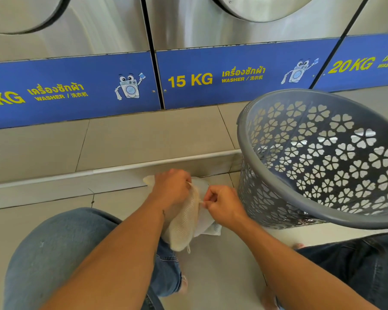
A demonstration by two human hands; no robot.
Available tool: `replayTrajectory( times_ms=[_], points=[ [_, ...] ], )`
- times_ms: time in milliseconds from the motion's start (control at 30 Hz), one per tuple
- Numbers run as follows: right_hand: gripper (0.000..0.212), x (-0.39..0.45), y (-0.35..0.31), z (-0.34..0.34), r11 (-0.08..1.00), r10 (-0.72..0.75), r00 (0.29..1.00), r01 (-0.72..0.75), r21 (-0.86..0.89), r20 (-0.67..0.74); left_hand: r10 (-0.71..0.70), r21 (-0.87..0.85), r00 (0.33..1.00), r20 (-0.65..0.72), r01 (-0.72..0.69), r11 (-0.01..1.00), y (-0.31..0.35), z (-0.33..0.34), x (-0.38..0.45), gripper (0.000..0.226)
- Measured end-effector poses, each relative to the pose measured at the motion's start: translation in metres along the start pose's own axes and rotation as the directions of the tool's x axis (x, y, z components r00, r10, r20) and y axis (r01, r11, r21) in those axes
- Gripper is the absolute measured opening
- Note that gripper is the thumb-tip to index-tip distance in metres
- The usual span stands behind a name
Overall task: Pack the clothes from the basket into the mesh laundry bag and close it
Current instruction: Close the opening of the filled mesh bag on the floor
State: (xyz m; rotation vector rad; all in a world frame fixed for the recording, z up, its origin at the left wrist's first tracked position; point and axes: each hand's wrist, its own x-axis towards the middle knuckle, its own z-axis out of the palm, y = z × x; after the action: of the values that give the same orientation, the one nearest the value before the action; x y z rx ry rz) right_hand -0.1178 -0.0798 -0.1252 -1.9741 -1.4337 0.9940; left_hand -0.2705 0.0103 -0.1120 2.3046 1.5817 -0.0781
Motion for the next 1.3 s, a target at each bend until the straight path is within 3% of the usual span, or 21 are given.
replayTrajectory(
  times_ms=[233,433,600,900,1033,1100,1133,1233,1300],
  points=[
    [0.011,-0.022,0.013,0.017,0.991,0.089,0.99,-0.098,0.086,0.108,-0.06,0.037,0.987,-0.151,0.066,0.997,-0.015,0.007,0.001,0.021],
    [0.017,-0.026,0.005,0.023,0.966,0.145,0.977,-0.174,0.189,0.158,-0.095,0.04,0.969,-0.227,0.107,0.993,-0.017,0.007,-0.003,0.019],
    [0.011,-0.029,0.005,0.028,0.95,0.173,0.969,-0.211,0.231,0.175,-0.149,-0.079,0.975,-0.165,0.138,0.987,-0.015,0.003,-0.011,0.024],
    [0.021,-0.042,-0.003,0.038,0.92,0.169,0.974,-0.21,0.331,0.149,-0.245,-0.158,0.965,-0.092,0.229,0.961,-0.016,-0.002,-0.024,0.026],
    [0.018,-0.045,-0.005,0.034,0.804,0.242,0.961,-0.277,0.527,0.136,-0.305,-0.25,0.952,0.031,0.303,0.919,-0.001,-0.008,-0.036,0.028],
    [0.019,-0.046,-0.007,0.029,0.726,0.26,0.955,-0.292,0.622,0.144,-0.332,-0.287,0.93,0.158,0.364,0.886,0.008,-0.008,-0.046,0.032],
    [0.021,-0.045,-0.008,0.026,0.702,0.253,0.956,-0.286,0.652,0.146,-0.349,-0.362,0.904,0.247,0.42,0.832,0.012,-0.009,-0.053,0.035],
    [0.023,-0.045,-0.01,0.021,0.699,0.2,0.969,-0.245,0.672,0.145,-0.323,-0.563,0.765,0.556,0.634,0.53,0.02,-0.012,-0.066,0.047],
    [0.02,-0.047,-0.008,0.02,0.695,0.194,0.968,-0.248,0.675,0.157,-0.274,-0.596,0.728,0.629,0.677,0.431,0.02,-0.004,-0.066,0.04]
  ],
)
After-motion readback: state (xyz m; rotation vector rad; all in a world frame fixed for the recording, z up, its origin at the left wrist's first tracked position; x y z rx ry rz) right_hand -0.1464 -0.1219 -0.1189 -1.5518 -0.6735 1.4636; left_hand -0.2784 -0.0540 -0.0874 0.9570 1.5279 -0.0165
